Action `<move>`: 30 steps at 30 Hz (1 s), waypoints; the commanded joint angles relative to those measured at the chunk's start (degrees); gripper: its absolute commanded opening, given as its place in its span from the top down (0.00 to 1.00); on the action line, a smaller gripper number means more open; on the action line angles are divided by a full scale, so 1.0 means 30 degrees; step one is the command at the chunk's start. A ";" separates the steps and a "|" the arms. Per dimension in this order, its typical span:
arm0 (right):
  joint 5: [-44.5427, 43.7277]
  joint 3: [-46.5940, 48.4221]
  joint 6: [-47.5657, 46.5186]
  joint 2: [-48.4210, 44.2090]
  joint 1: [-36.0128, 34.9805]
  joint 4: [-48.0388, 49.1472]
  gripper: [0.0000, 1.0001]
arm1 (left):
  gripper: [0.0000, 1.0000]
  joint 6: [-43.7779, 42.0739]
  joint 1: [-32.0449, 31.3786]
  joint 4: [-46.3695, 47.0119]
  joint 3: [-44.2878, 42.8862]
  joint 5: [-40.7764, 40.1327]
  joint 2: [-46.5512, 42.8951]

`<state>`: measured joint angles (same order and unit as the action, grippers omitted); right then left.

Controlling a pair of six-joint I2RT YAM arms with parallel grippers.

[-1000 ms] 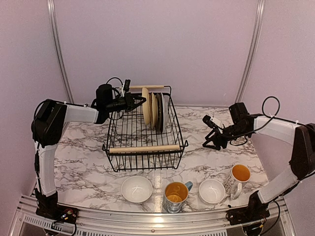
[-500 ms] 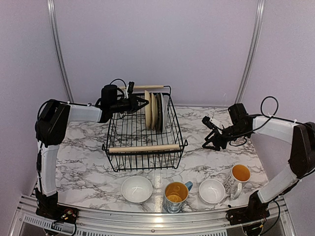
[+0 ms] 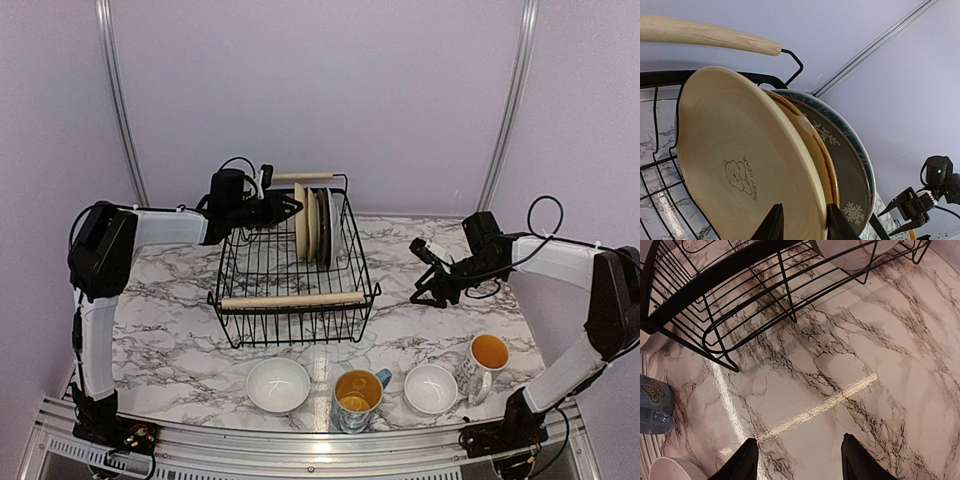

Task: Load the mixed dishes into the dish rack
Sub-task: Insert the plate into the dish rack.

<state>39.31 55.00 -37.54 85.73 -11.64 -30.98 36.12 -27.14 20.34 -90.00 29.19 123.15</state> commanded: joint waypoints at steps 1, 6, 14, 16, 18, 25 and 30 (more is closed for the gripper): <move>0.0358 0.0386 -0.0086 0.0155 0.0102 -0.0439 0.45 | 0.64 -0.1077 0.0337 -0.2390 -0.0121 -0.2723 -0.0907; 0.0453 0.0412 -0.0085 0.0125 0.0116 -0.0476 0.45 | 0.59 -0.1465 0.0313 -0.2710 0.0274 -0.3340 -0.1945; 0.0549 0.0459 -0.0092 0.0037 0.0103 -0.0512 0.45 | 0.53 -0.2191 0.0230 -0.4306 -0.0217 -0.4054 -0.2187; 0.0549 0.0445 -0.0108 0.0036 0.0101 -0.0549 0.45 | 0.53 -0.2196 0.0134 -0.4354 -0.0292 -0.4008 -0.2146; 0.0549 0.0446 -0.0114 0.0044 0.0111 -0.0542 0.45 | 0.53 -0.2201 0.0017 -0.4376 -0.0344 -0.3921 -0.2116; 0.0564 0.0460 -0.0114 0.0129 0.0104 -0.0542 0.45 | 0.49 -0.2832 -0.0480 -0.6260 -0.1242 -0.5597 -0.2178; 0.0578 0.0445 -0.0144 0.0125 0.0104 -0.0571 0.45 | 0.48 -0.3123 -0.0741 -0.6443 -0.1638 -0.4803 -0.2147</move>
<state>40.05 55.00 -37.54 85.73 -11.64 -31.42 28.49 -28.77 4.21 -93.30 14.26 118.04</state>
